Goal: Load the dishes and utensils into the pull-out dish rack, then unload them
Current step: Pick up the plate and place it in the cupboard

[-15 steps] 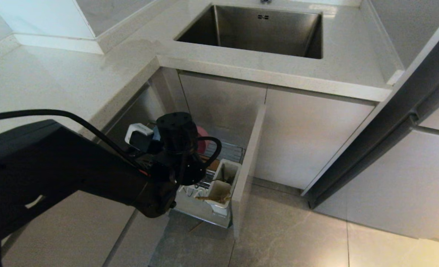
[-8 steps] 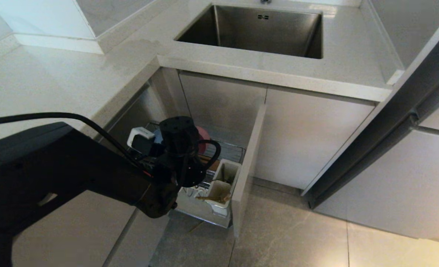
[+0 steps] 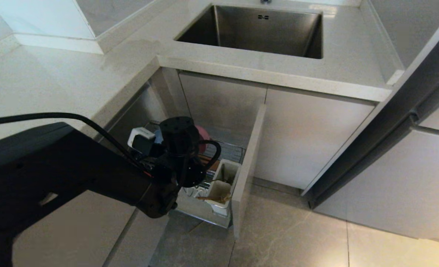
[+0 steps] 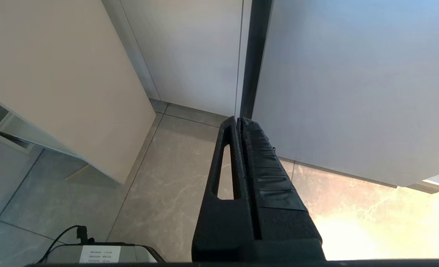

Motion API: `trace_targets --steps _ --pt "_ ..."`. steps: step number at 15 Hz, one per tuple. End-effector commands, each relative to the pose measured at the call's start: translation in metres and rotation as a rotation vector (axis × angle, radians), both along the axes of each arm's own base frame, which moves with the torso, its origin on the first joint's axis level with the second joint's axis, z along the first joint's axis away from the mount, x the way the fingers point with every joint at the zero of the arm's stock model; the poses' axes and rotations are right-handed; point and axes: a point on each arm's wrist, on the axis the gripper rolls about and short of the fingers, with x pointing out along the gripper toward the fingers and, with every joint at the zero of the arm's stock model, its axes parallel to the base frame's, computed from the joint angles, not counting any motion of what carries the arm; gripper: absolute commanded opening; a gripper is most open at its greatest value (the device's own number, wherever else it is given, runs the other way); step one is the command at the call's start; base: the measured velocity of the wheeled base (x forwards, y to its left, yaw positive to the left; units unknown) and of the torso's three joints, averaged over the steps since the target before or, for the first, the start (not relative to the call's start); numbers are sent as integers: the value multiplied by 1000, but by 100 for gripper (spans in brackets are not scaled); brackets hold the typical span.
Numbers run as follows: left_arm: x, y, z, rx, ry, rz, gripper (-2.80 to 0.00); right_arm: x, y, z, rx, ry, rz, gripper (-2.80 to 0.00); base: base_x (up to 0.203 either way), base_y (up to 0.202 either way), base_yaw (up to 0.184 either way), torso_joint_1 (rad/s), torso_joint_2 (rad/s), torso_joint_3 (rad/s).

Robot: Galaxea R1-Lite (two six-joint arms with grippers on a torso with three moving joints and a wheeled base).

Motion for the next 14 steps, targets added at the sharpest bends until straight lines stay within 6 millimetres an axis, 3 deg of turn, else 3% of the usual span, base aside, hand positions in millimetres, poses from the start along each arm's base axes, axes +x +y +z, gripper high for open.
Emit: trace_targets --steps 1,8,14 --pt "-2 1 8 -20 -24 4 -280 1 0 -2 0 8 0 -280 0 0 0 0 0 0" --pt "-1 3 20 -53 -86 -38 -280 1 0 -2 0 8 0 -280 0 0 0 0 0 0" --pt "7 3 6 -50 -85 -40 -280 1 0 -2 0 7 0 -280 0 0 0 0 0 0"
